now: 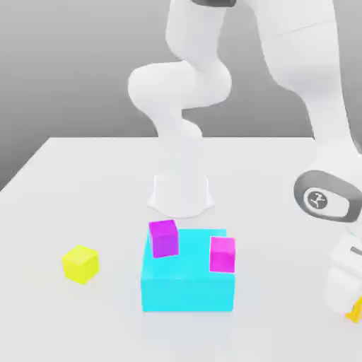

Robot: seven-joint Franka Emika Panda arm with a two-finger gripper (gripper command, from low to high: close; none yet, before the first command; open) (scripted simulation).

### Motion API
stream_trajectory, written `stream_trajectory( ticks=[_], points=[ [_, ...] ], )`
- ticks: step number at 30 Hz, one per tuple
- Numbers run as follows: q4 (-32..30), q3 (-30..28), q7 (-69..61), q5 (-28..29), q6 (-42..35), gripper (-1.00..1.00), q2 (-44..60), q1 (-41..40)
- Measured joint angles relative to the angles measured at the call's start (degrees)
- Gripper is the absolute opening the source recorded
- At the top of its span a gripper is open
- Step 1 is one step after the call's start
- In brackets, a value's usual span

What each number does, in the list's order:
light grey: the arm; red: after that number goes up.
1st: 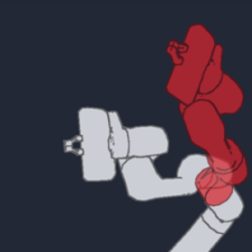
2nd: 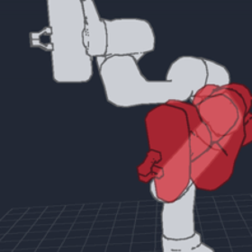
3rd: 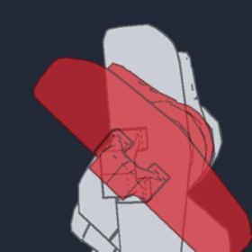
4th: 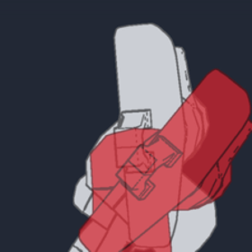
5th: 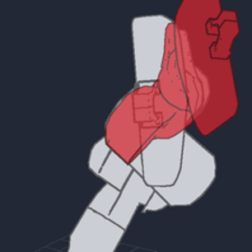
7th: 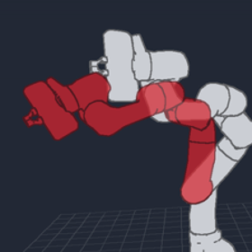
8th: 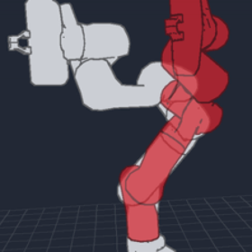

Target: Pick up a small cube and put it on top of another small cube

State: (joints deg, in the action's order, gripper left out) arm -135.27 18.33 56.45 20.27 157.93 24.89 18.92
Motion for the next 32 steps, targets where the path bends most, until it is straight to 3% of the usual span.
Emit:
stream_trajectory(
  ticks=[3,8,13,18,21,24,29,30,32],
  points=[
    [-1.87,2.55,-3.38,-4.11,-3.85,-1.0,-5.82,-3.12],
    [-7.8,-3.15,-8.53,-6.49,-4.46,-1.0,-12.54,-12.04],
    [-14.11,-9.86,-13.67,-8.96,-4.35,-1.0,-19.15,-20.36],
    [-21.93,-19.05,-21.24,-12.16,-4.51,-1.0,-27.9,-37.85],
    [-27.28,-26.11,-27.06,-14.51,-4.88,-1.0,-34.23,-43.56],
    [-29.06,-29.09,-29.74,-16.43,-1.47,-1.0,-32.81,-45.27],
    [-28.92,-28.89,-33.85,-22.06,8.07,-1.0,-23.0,-44.71],
    [-28.88,-28.56,-34.4,-22.84,9.09,1.0,-21.92,-44.81],
    [-28.88,-28.56,-34.4,-22.84,9.09,1.0,-21.92,-44.81]
  ],
)
